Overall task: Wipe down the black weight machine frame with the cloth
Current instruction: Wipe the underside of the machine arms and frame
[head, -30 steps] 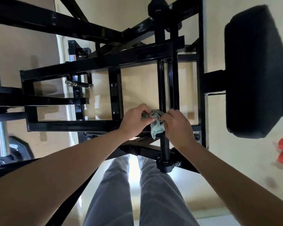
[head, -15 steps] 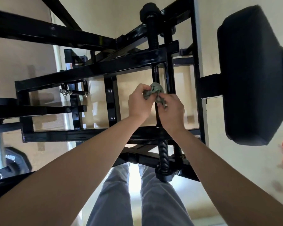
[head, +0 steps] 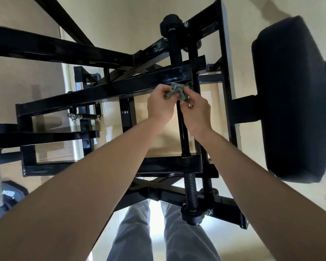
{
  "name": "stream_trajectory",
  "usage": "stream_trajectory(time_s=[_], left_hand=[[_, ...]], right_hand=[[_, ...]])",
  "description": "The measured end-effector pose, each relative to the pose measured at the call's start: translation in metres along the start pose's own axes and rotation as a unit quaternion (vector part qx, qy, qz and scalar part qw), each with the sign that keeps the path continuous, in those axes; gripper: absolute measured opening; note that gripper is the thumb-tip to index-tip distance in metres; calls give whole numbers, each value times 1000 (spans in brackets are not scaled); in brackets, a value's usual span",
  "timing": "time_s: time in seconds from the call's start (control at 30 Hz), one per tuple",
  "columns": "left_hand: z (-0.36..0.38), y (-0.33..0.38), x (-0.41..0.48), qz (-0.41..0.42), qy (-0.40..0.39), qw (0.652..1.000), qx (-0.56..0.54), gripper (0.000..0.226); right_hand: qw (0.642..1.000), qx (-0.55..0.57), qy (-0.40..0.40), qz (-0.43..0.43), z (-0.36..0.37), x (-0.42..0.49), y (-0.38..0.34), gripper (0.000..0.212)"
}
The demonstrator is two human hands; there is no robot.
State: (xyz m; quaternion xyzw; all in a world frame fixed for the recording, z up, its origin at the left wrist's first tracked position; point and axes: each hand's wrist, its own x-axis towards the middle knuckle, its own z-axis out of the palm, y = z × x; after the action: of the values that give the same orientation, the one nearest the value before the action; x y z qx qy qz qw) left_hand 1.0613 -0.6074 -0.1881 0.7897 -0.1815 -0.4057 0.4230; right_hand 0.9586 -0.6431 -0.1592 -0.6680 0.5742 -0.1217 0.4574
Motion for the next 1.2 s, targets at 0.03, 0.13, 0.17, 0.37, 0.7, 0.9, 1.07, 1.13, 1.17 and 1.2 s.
stream_trajectory(time_s=[0.03,0.13,0.17,0.37,0.7,0.9,1.07,1.13,1.17,1.2], left_hand=[[-1,0,1,8,-6,1000,8,13],[-5,-12,-9,10,-48,999,24,13],[-6,-19,-15,7,-65,998,25,14],[-13,-56,-56,-26,-171,985,17,15],[-53,-54,-58,-36,-307,945,111,13],[-93,-70,-56,-23,-372,900,226,17],[-117,-94,-68,-21,-355,900,250,20],[-129,-99,-66,-6,-351,893,281,20],[-136,-102,-65,-3,-348,889,298,21],[-144,-106,-65,-3,-342,886,313,21]], right_hand=[[1000,-12,2,-6,0,2,0,43],[999,-37,5,-7,-2,-7,7,39],[999,-42,8,-4,-2,-14,12,37],[997,-78,8,-25,-7,-68,35,26],[967,-226,-88,-78,-22,-79,20,19],[913,-309,-227,-141,-2,-78,18,14],[906,-287,-264,-165,22,-94,25,15],[905,-269,-274,-182,33,-96,28,14],[903,-263,-279,-192,40,-98,29,15],[902,-258,-282,-201,48,-101,30,16]])
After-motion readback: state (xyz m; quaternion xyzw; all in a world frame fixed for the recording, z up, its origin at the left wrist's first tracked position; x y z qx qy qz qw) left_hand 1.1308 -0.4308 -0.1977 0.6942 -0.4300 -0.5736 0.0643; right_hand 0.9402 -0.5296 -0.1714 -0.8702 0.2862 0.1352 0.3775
